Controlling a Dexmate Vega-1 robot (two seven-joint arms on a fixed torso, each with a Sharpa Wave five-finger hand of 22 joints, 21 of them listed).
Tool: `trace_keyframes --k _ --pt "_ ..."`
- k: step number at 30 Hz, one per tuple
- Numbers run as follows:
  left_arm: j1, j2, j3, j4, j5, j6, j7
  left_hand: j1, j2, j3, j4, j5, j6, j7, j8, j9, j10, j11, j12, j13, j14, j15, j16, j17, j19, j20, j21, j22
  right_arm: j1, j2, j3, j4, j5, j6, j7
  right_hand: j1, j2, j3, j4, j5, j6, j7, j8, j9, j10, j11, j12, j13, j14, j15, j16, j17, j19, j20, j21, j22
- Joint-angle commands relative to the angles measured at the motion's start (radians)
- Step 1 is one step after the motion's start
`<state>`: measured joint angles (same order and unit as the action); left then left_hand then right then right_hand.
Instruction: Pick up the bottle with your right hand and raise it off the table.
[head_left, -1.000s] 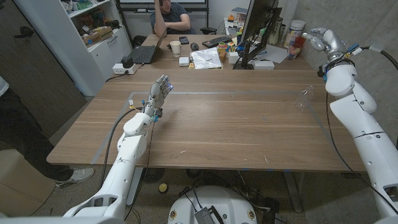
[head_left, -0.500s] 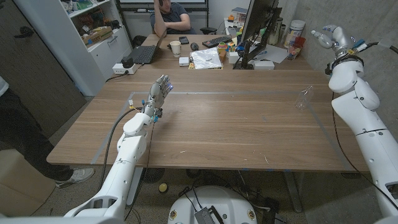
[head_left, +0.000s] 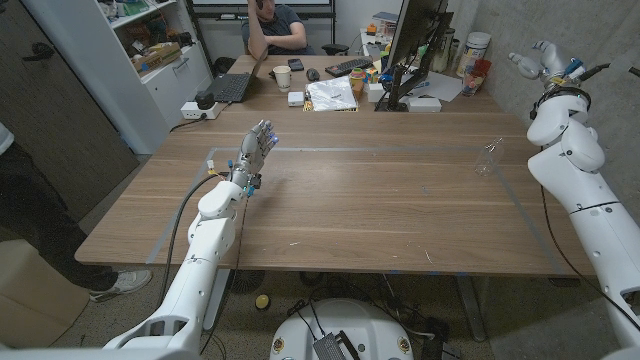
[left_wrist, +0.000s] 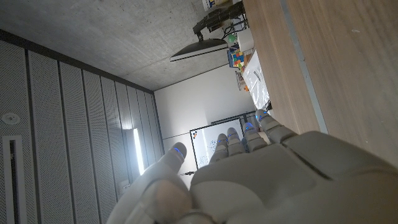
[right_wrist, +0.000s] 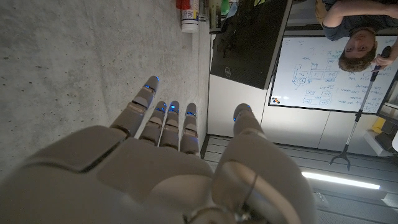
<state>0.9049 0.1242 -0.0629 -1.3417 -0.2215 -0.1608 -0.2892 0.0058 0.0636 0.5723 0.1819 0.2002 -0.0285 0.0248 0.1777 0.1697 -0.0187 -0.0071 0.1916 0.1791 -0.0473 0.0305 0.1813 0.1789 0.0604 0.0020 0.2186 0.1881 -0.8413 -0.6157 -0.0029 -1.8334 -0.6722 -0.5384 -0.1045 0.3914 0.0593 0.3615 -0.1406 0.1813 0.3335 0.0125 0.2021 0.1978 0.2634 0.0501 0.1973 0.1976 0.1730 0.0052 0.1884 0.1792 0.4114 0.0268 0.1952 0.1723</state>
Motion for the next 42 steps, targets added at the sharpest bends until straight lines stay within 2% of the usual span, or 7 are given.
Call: trace_keyframes --k 1,5,15,24,26,30,42 --pt "0.0 0.002 0.003 -0.006 0.003 0.005 0.0 0.004 0.102 -0.004 0.0 0.003 0.0 0.005 0.003 0.004 -0.006 0.001 0.005 0.002 -0.004 -0.003 0.003 0.002 0.007 -0.001 0.006 0.004 0.011 -0.024 -0.055 -0.011 -0.115 -0.116 0.023 0.0 -0.012 -0.006 0.001 0.007 -0.01 0.0 -0.004 0.005 -0.013 -0.001 -0.006 0.005 -0.001 -0.001 -0.002 0.004 0.005 -0.003 0.0 0.002" --pt "0.001 0.003 0.004 -0.009 0.004 0.006 0.001 0.004 0.102 -0.004 0.0 0.003 0.0 0.005 0.003 0.004 -0.007 -0.002 0.005 0.002 -0.004 -0.003 0.003 0.002 0.007 -0.001 0.006 0.004 0.015 -0.032 -0.075 -0.011 -0.154 -0.145 0.033 0.002 -0.013 -0.008 -0.001 0.008 -0.016 -0.006 -0.006 0.005 -0.017 -0.009 -0.006 0.005 -0.001 -0.002 -0.001 0.003 0.006 -0.001 0.001 0.002" --pt "0.003 0.003 0.004 -0.014 0.004 0.007 0.001 0.004 0.102 -0.004 0.0 0.004 0.0 0.005 0.003 0.004 -0.006 -0.002 0.005 0.002 -0.004 -0.002 0.004 0.002 0.007 0.0 0.006 0.004 0.024 -0.037 -0.112 0.002 -0.217 -0.185 0.058 0.015 -0.019 -0.01 -0.008 0.011 -0.017 -0.012 -0.005 0.004 -0.016 -0.009 -0.003 0.005 0.008 -0.009 0.003 0.002 0.039 0.006 0.011 0.001" --pt "0.003 0.002 0.004 -0.012 0.005 0.006 0.004 0.004 0.103 -0.004 0.0 0.004 0.0 0.006 0.003 0.004 -0.006 0.0 0.005 0.002 -0.004 -0.003 0.004 0.002 0.007 0.001 0.006 0.004 0.036 -0.036 -0.138 0.026 -0.25 -0.208 0.086 0.022 -0.025 -0.013 -0.012 0.013 -0.021 -0.018 -0.006 0.004 -0.02 -0.013 -0.003 0.005 0.01 -0.008 0.003 0.001 0.047 0.009 0.013 0.001" --pt "0.002 0.003 0.004 -0.011 0.005 0.006 0.002 0.004 0.103 -0.004 0.0 0.004 0.0 0.006 0.003 0.004 -0.006 0.0 0.005 0.002 -0.004 -0.004 0.004 0.002 0.007 0.001 0.006 0.004 0.042 -0.039 -0.148 0.032 -0.26 -0.221 0.105 0.026 -0.027 -0.014 -0.014 0.014 -0.023 -0.023 -0.007 0.003 -0.024 -0.022 -0.004 0.005 0.008 -0.008 0.002 0.001 0.049 0.009 0.012 0.001" --pt "0.0 0.003 0.005 -0.01 0.007 0.007 0.003 0.004 0.104 -0.004 0.0 0.004 0.0 0.005 0.003 0.004 -0.006 -0.001 0.005 0.002 -0.005 -0.003 0.003 0.002 0.007 0.001 0.006 0.004 0.048 -0.038 -0.155 0.043 -0.267 -0.228 0.114 0.03 -0.029 -0.015 -0.015 0.015 -0.026 -0.025 -0.007 0.003 -0.032 -0.014 -0.006 0.005 0.003 -0.008 0.0 0.001 0.051 0.01 0.012 0.001" --pt "0.003 0.002 0.002 -0.013 0.007 0.006 0.008 0.004 0.104 -0.004 0.001 0.004 0.0 0.005 0.003 0.004 -0.007 -0.002 0.005 0.002 -0.005 -0.002 0.003 0.002 0.006 0.0 0.006 0.004 0.067 -0.036 -0.184 0.079 -0.296 -0.255 0.138 0.045 -0.03 -0.015 -0.018 0.018 -0.019 -0.042 -0.003 0.003 -0.04 -0.02 -0.006 0.005 0.005 -0.013 0.002 0.0 0.07 0.014 0.015 0.001"
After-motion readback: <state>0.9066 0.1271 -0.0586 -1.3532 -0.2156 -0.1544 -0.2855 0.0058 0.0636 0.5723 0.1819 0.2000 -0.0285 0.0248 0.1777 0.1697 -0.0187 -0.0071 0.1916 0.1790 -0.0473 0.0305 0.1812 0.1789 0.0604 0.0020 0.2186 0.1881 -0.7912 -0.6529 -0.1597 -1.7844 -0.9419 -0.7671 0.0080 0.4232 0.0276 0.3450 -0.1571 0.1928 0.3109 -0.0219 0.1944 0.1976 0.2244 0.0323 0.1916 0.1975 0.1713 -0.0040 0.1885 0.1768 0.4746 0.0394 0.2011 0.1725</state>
